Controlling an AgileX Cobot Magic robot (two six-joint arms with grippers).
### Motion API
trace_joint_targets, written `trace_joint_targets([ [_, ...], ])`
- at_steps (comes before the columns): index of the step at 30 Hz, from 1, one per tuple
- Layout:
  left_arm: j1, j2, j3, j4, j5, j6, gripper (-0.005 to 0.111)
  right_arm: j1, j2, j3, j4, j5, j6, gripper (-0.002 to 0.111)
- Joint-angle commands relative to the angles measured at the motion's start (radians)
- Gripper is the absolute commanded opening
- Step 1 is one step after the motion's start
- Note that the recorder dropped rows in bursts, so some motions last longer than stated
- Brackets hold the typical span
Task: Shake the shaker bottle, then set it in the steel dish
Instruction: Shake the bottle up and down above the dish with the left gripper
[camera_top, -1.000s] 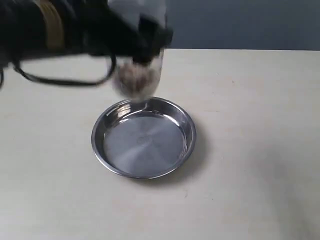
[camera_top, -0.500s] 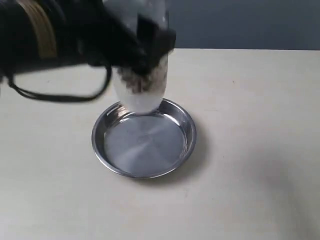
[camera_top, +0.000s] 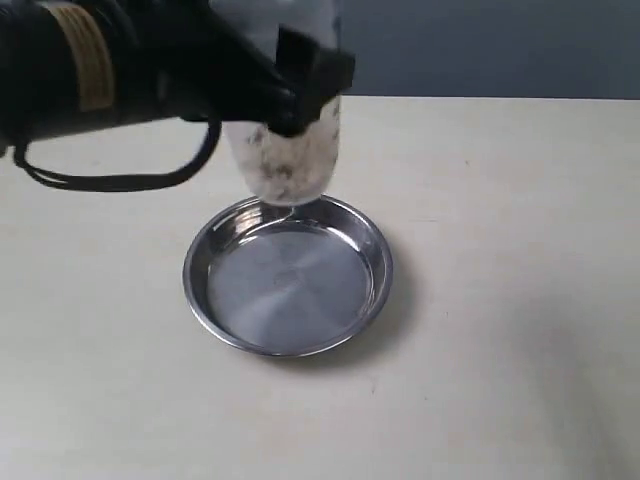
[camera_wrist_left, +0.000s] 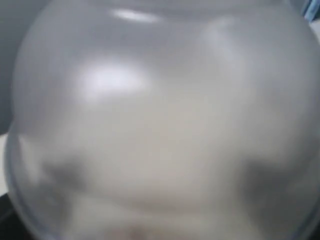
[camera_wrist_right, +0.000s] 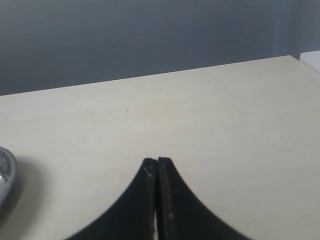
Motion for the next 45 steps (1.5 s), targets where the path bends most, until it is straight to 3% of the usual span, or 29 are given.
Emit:
trace_joint_targets([
  [1, -0.004, 0.067, 0.049, 0.018, 0.025, -0.019, 0.0, -0.005, -0.005, 0.001, -0.003, -0.007, -0.002, -0.001],
  [3, -0.004, -0.047, -0.069, 0.078, -0.037, 0.005, 0.0, -0.005, -0.005, 0.001, -0.003, -0.007, -0.002, -0.001],
  [5, -0.004, -0.026, -0.017, 0.039, 0.015, -0.022, 0.0, -0.005, -0.005, 0.001, -0.003, -0.007, -0.002, -0.001],
  [6, -0.004, 0.059, 0.081, 0.015, 0.033, -0.022, 0.0, -0.005, -0.005, 0.001, -0.003, -0.007, -0.002, -0.001],
  [8, -0.004, 0.044, 0.035, 0.019, 0.068, -0.011, 0.0, -0.003, -0.005, 0.001, -0.003, -0.007, -0.002, -0.001],
  [10, -0.004, -0.072, -0.042, 0.058, -0.002, -0.011, 0.0, -0.003, -0.005, 0.001, -0.003, -0.007, -0.002, -0.001],
  [13, 0.001, 0.022, 0.076, 0.084, 0.032, -0.024, 0.0, -0.003, -0.005, 0.001, -0.003, -0.007, -0.002, -0.001],
  [17, 0.001, -0.114, -0.089, 0.109, -0.006, -0.013, 0.0, -0.003, -0.005, 0.001, -0.003, -0.007, -0.002, -0.001],
  [22, 0.001, 0.048, 0.076, 0.062, 0.085, -0.03, 0.0, -0.003, -0.005, 0.001, -0.001, -0.007, -0.002, -0.001],
  [27, -0.009, -0.07, -0.068, 0.109, 0.004, -0.029, 0.0, -0.003, -0.005, 0.001, 0.001, -0.007, -0.002, -0.001],
  [31, -0.006, 0.001, 0.011, 0.04, 0.034, -0.056, 0.0, -0.003, -0.005, 0.001, -0.002, -0.007, -0.002, -0.001],
  [33, -0.009, 0.025, 0.022, 0.116, 0.11, 0.06, 0.0, -0.003, -0.005, 0.001, -0.004, -0.007, -0.002, -0.001],
  [34, 0.028, 0.045, 0.022, 0.19, 0.17, 0.034, 0.0, -0.003, -0.005, 0.001, -0.004, -0.007, -0.002, -0.001],
  [35, 0.099, 0.069, 0.022, 0.242, 0.223, -0.104, 0.0, -0.003, -0.005, 0.001, -0.004, -0.007, -0.002, -0.001],
  [37, 0.227, 0.118, 0.027, 0.197, 0.223, -0.367, 0.0, -0.003, -0.005, 0.001, -0.004, -0.007, -0.002, -0.001],
  [39, 0.2, 0.111, 0.057, -0.044, 0.045, -0.162, 0.0, -0.003, -0.005, 0.001, -0.004, -0.007, -0.002, -0.001],
  [40, 0.133, 0.092, 0.067, -0.132, -0.036, 0.031, 0.0, -0.003, -0.005, 0.001, -0.004, -0.007, -0.002, -0.001],
  [42, 0.039, 0.07, 0.058, -0.154, -0.04, 0.35, 0.0, -0.003, -0.005, 0.001, -0.004, -0.007, -0.002, -0.001],
  [43, 0.055, 0.072, 0.056, -0.176, -0.024, 0.364, 0.0, -0.003, -0.005, 0.001, -0.004, -0.007, -0.002, -0.001],
  [45, 0.191, 0.115, 0.062, -0.298, -0.033, 0.226, 0.0, -0.003, -0.005, 0.001, -0.004, -0.007, -0.002, -0.001],
])
